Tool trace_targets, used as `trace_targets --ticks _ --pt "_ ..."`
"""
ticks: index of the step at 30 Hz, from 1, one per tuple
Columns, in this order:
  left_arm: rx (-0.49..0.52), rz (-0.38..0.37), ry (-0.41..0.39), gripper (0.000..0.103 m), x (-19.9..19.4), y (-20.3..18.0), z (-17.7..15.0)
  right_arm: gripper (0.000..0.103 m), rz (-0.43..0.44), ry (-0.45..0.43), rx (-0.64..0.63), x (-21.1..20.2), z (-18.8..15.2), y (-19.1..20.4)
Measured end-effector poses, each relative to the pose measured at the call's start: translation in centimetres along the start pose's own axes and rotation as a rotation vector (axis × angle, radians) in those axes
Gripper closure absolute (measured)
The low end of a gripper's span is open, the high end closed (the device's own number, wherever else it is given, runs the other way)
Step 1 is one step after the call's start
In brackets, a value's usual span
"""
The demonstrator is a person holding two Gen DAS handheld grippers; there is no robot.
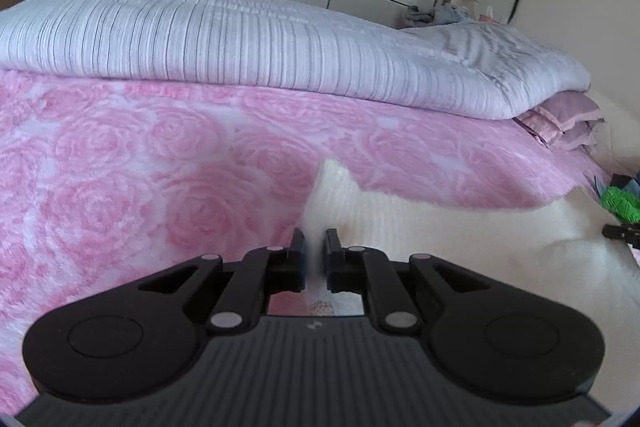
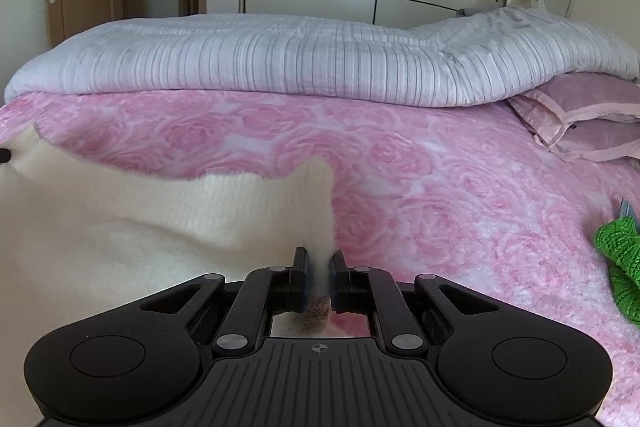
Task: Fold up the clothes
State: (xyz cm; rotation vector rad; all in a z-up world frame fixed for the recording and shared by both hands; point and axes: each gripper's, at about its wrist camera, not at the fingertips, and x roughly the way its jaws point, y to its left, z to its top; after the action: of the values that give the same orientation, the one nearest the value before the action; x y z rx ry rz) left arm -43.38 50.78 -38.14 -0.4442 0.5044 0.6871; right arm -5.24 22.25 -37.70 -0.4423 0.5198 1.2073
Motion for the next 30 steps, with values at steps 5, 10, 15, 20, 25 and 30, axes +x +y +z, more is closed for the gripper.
trace_targets --ticks 5,10,15,20,25,30 --pt "-0.035 0.049 0.111 0.084 2.5 0.6 -1.5 0.095 -0.008 0.14 -0.001 3.5 -1.1 0.4" --pt "-0.004 0.133 0.112 0.079 0.0 0.2 -1.1 0.052 -0.099 0.169 -0.025 2.4 -0.7 0.5" --pt "0.067 0.157 0.074 0.081 -6.4 -2.4 -1.2 0.051 -0.146 0.05 0.026 -4.3 -0.3 1.6" --pt "0.1 0.045 0.069 0.081 -11.5 -6.5 -4.1 0.051 -0.007 0.038 0.008 -8.8 -2.6 6.0" --pt "0.216 0.041 0.121 0.086 -12.1 -9.0 -8.9 0.051 -0.011 0.065 -0.127 -9.5 -6.6 10.4" --pt "0.1 0.104 0.072 0.089 -13.1 -6.2 -11.2 0.051 -0.048 0.042 -0.079 -9.9 -11.3 7.9"
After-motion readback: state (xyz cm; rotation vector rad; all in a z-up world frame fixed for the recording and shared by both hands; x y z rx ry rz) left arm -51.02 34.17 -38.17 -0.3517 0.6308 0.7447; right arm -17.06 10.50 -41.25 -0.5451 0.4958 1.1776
